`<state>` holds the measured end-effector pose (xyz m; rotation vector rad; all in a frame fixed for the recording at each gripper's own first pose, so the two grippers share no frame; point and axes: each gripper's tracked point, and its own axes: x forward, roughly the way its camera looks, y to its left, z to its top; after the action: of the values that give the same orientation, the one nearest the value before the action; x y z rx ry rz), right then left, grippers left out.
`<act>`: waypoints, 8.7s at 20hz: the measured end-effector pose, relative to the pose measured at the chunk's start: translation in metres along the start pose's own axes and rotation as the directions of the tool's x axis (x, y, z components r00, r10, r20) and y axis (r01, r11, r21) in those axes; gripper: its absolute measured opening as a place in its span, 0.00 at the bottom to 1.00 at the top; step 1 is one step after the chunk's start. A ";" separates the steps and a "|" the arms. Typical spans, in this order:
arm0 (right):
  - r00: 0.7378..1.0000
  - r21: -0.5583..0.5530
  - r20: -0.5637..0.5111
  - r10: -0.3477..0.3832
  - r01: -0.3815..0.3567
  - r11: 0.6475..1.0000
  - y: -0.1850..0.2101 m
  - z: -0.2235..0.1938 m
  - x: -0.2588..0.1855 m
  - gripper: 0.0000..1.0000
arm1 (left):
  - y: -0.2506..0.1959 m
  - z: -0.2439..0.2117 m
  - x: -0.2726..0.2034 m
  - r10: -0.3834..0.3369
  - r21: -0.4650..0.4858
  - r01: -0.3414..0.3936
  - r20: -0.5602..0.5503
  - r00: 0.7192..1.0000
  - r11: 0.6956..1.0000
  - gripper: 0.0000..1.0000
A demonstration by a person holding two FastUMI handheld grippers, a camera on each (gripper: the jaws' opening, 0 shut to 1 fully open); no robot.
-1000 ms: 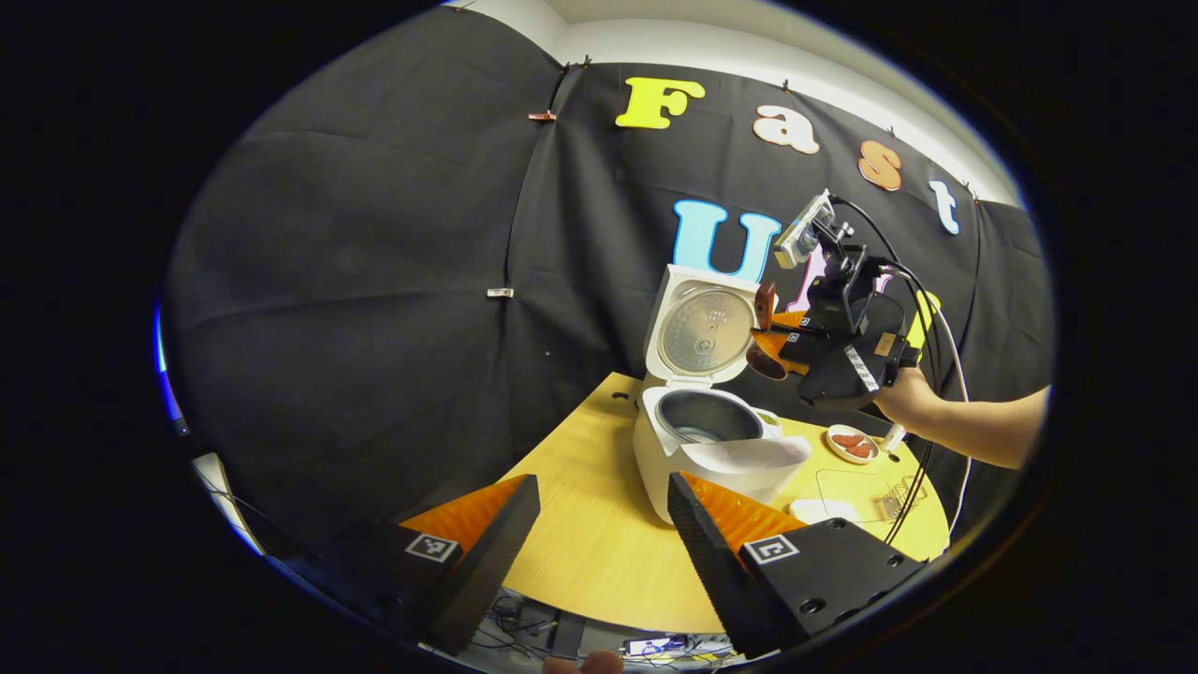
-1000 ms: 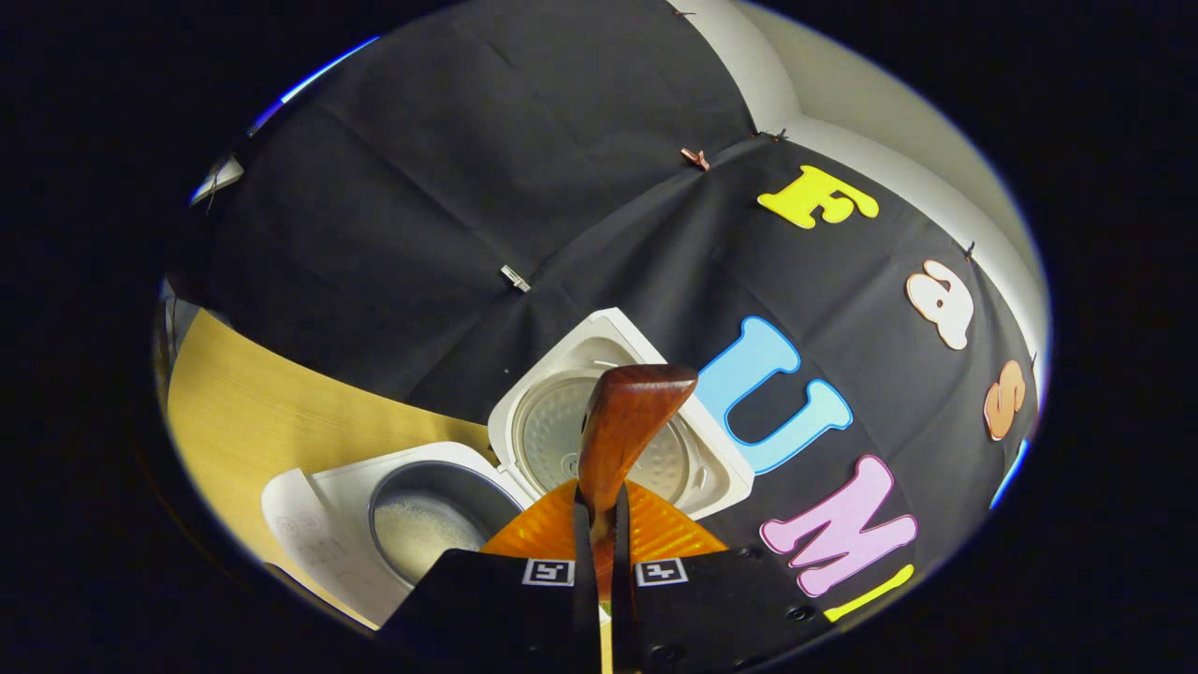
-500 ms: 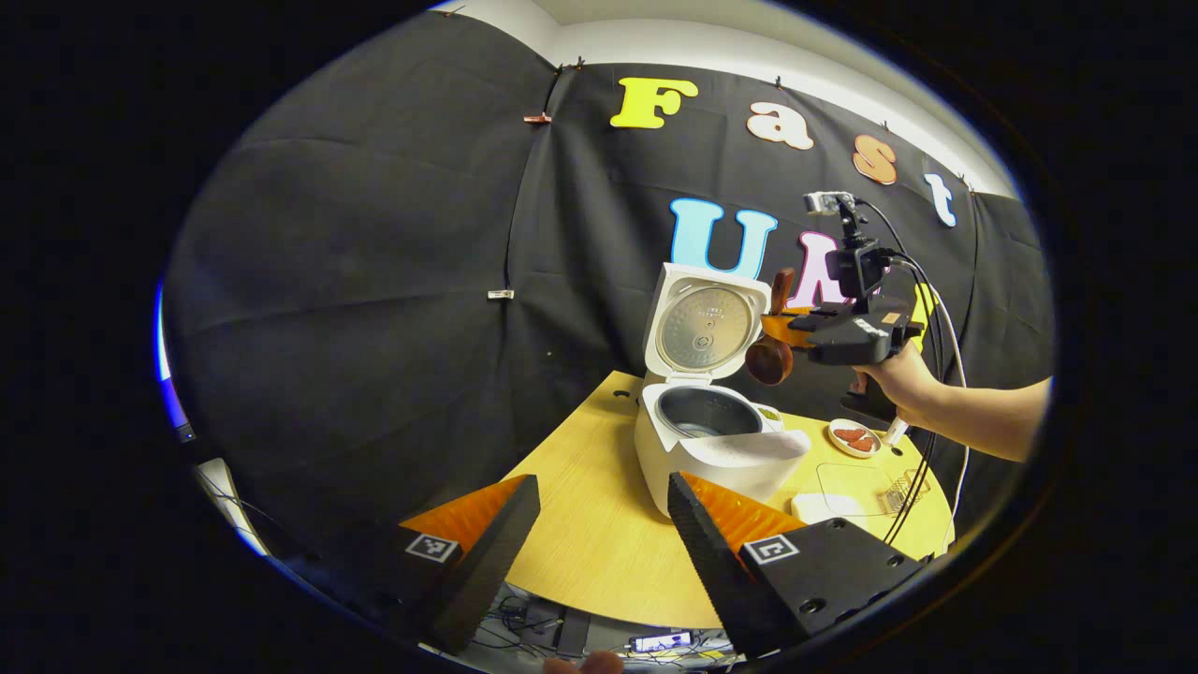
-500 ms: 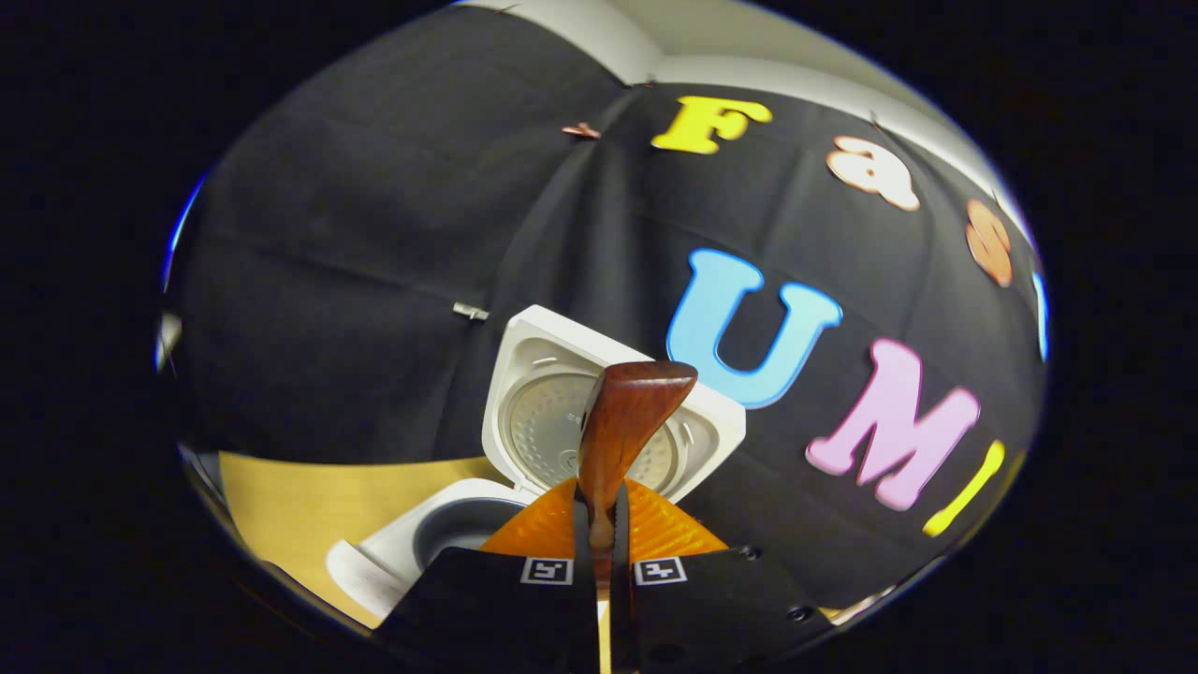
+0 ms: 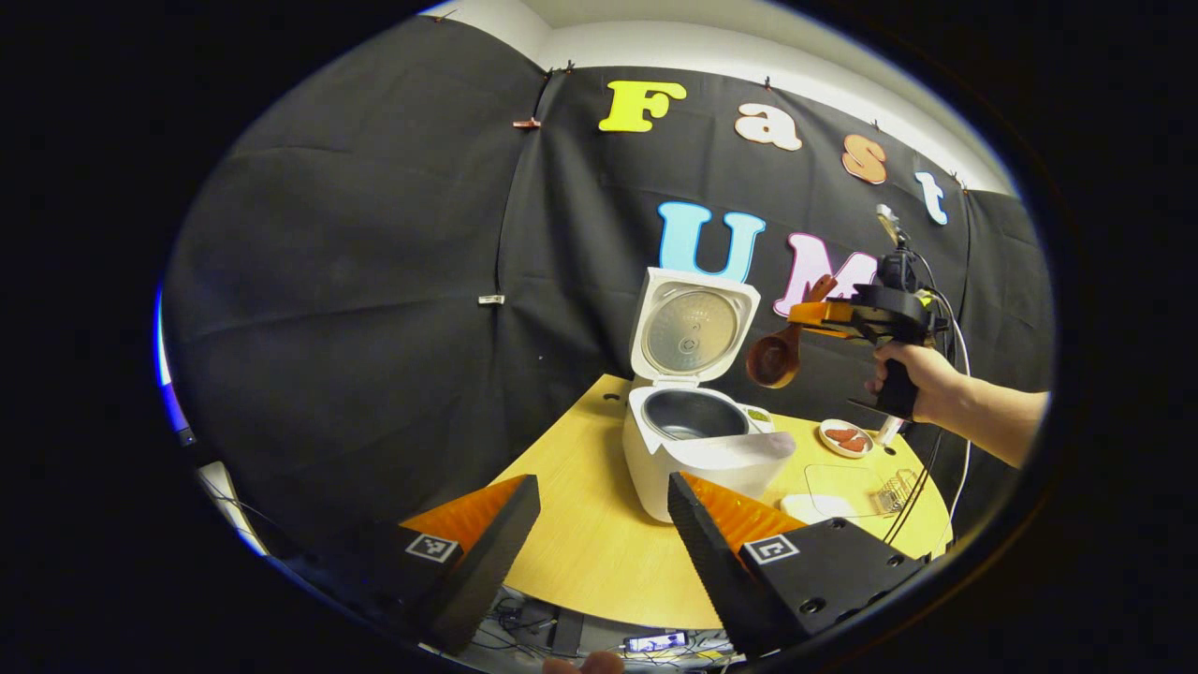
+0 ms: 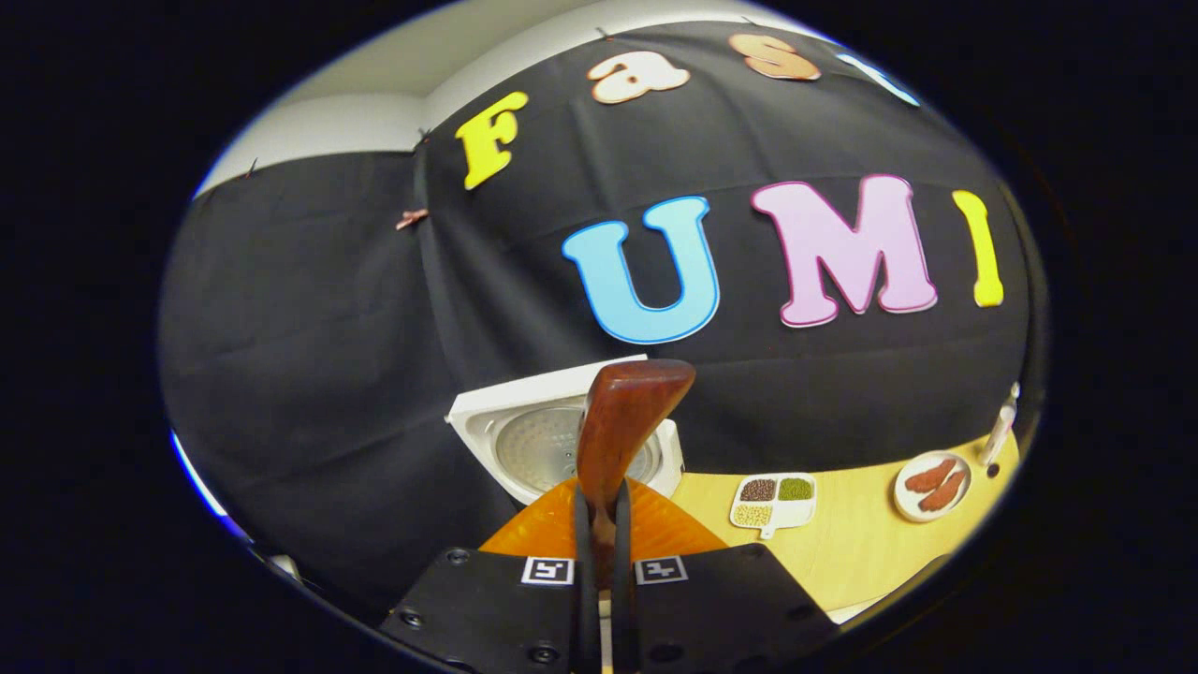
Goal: Close the left gripper, press the button to open the rice cooker; take a wooden spoon from the chopstick holder with the right hand, scoop a spoonful of rice and pour it into the rice cooker, then put the wooden spoon back into the chopstick holder.
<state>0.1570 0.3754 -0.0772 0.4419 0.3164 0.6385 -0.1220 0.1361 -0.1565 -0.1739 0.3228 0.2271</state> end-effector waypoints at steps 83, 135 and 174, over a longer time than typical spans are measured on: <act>0.788 0.081 -0.024 -0.615 0.614 0.785 -0.339 -0.069 -0.378 0.99 | -0.180 0.153 0.038 -0.204 0.134 0.176 0.232 0.951 0.975 0.95; 0.724 -0.142 0.042 -0.688 0.686 0.713 -0.226 -0.070 -0.464 0.98 | -0.165 0.110 0.361 0.061 0.074 -0.058 -0.034 0.998 0.996 0.97; 0.784 -0.184 0.054 -0.619 0.617 0.765 -0.239 -0.048 -0.465 0.99 | -0.182 0.020 0.258 -0.031 0.148 0.028 0.014 0.999 0.989 0.95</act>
<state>-0.0970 -0.0753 -0.1663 0.1237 0.3819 0.0140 0.1667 0.0148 -0.1996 -0.0303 0.3191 0.1742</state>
